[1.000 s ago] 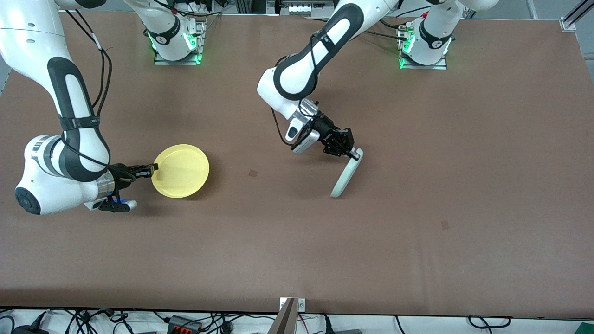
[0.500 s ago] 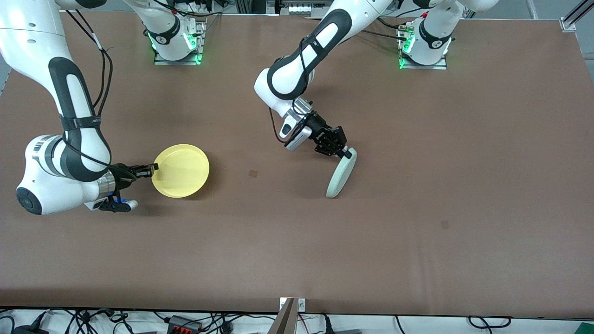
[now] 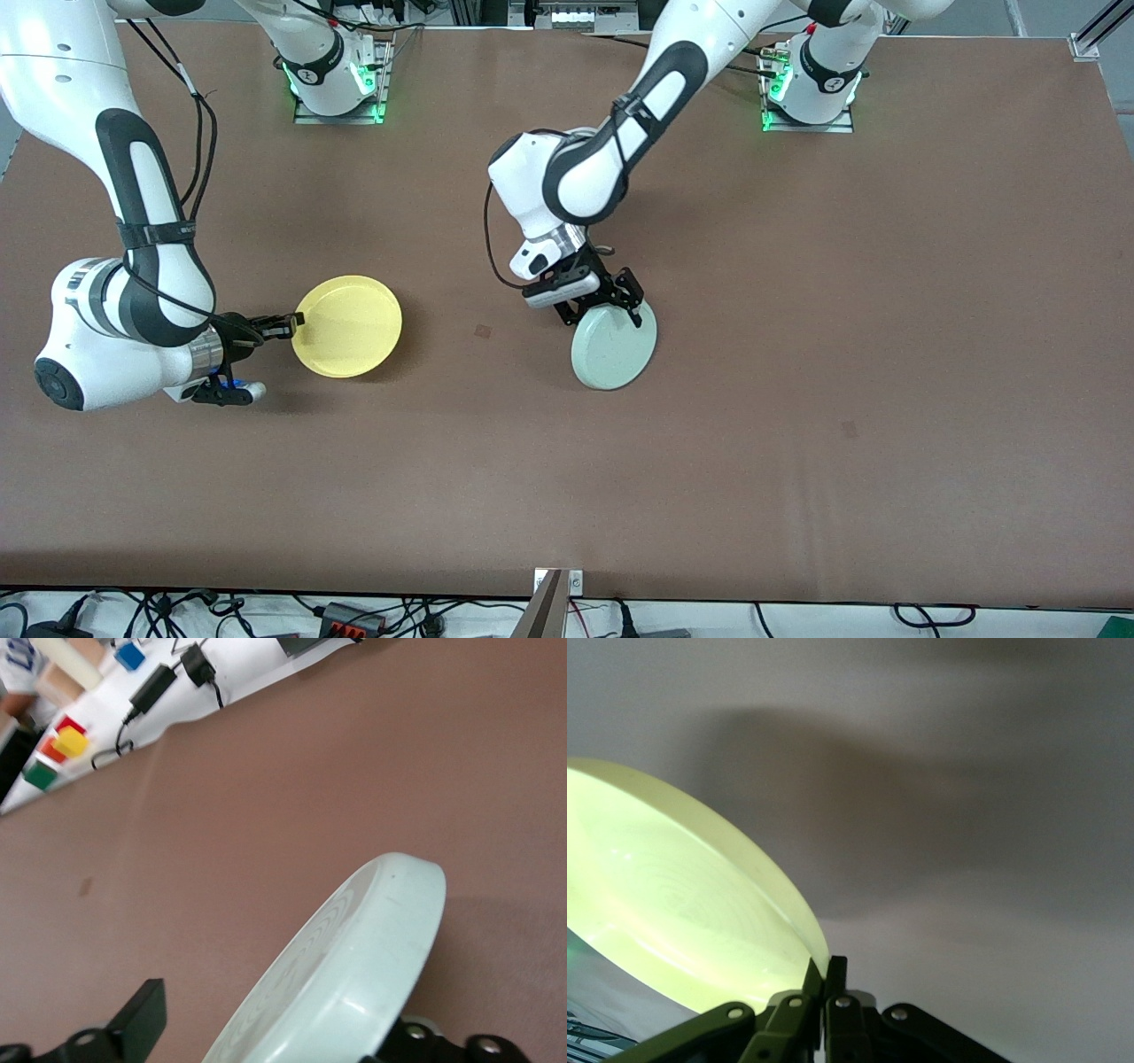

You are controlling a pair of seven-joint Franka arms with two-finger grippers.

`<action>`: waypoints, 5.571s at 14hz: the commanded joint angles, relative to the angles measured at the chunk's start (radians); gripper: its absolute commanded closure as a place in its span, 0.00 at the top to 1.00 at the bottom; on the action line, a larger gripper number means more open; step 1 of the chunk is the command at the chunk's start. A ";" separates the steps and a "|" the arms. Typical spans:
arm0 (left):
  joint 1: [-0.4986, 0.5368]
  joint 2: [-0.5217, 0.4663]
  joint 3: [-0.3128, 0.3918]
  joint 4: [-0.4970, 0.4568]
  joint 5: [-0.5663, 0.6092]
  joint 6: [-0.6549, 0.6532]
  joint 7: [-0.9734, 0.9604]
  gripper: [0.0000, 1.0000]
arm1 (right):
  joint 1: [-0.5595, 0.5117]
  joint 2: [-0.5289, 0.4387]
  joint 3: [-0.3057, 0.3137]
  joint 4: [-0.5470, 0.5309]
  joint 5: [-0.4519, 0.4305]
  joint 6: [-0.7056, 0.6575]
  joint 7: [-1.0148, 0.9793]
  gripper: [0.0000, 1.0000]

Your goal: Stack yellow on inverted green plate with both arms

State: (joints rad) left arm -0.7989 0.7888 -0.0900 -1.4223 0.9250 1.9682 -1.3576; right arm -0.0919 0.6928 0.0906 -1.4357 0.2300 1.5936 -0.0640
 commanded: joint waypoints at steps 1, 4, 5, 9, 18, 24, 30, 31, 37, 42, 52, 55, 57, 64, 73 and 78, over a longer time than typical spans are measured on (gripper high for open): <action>0.047 -0.025 -0.002 0.003 -0.130 0.078 -0.060 1.00 | 0.000 0.011 0.001 0.023 -0.014 -0.010 -0.008 0.00; 0.107 -0.028 -0.002 -0.004 -0.302 0.227 -0.067 1.00 | -0.006 0.013 0.001 0.023 -0.014 -0.010 -0.010 0.00; 0.116 -0.028 -0.002 -0.004 -0.351 0.268 -0.068 1.00 | -0.006 0.013 0.001 0.023 -0.014 -0.010 -0.010 0.00; 0.144 -0.026 -0.002 -0.010 -0.459 0.402 -0.068 1.00 | -0.008 0.014 0.001 0.021 -0.015 -0.010 -0.010 0.00; 0.230 -0.180 -0.001 -0.139 -0.479 0.362 0.070 1.00 | 0.070 0.005 0.006 0.026 0.029 -0.021 0.044 0.00; 0.294 -0.263 -0.002 -0.129 -0.480 0.049 0.514 1.00 | 0.297 0.054 0.004 0.134 0.139 0.012 0.327 0.00; 0.426 -0.350 -0.005 -0.124 -0.524 -0.112 0.917 1.00 | 0.471 0.154 0.006 0.242 0.301 0.199 0.625 0.00; 0.458 -0.365 -0.004 -0.124 -0.585 -0.129 0.978 1.00 | 0.498 0.165 0.006 0.242 0.316 0.253 0.650 0.00; 0.625 -0.483 -0.004 -0.126 -0.815 -0.198 1.127 1.00 | 0.606 0.234 0.006 0.242 0.347 0.462 0.811 0.00; 0.661 -0.615 -0.004 -0.126 -0.830 -0.273 1.204 1.00 | 0.618 0.261 0.006 0.242 0.477 0.537 0.820 0.00; 0.796 -0.752 -0.002 -0.375 -0.919 -0.140 1.345 0.98 | 0.650 0.306 0.006 0.235 0.480 0.615 0.828 0.00; 0.822 -0.760 -0.002 -0.388 -0.933 -0.137 1.384 1.00 | 0.650 0.306 0.006 0.235 0.494 0.618 0.825 0.00; 0.840 -0.757 -0.002 -0.370 -0.933 -0.147 1.390 1.00 | 0.650 0.306 0.006 0.233 0.494 0.618 0.823 0.00; 0.854 -0.729 0.003 -0.247 -0.960 -0.342 1.408 1.00 | 0.649 0.288 0.001 0.238 0.479 0.606 0.825 1.00; 0.850 -0.665 -0.001 -0.093 -0.966 -0.425 1.384 1.00 | 0.569 0.124 -0.075 0.244 0.228 0.266 0.768 1.00; 0.846 -0.804 -0.019 -0.263 -0.966 -0.357 1.330 1.00 | 0.382 0.030 -0.088 0.244 0.151 0.053 0.503 1.00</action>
State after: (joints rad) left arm 0.0428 0.0792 -0.0932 -1.5691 -0.0357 1.5418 -0.0126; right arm 0.3606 0.7708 -0.0102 -1.1780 0.4050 1.7183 0.5343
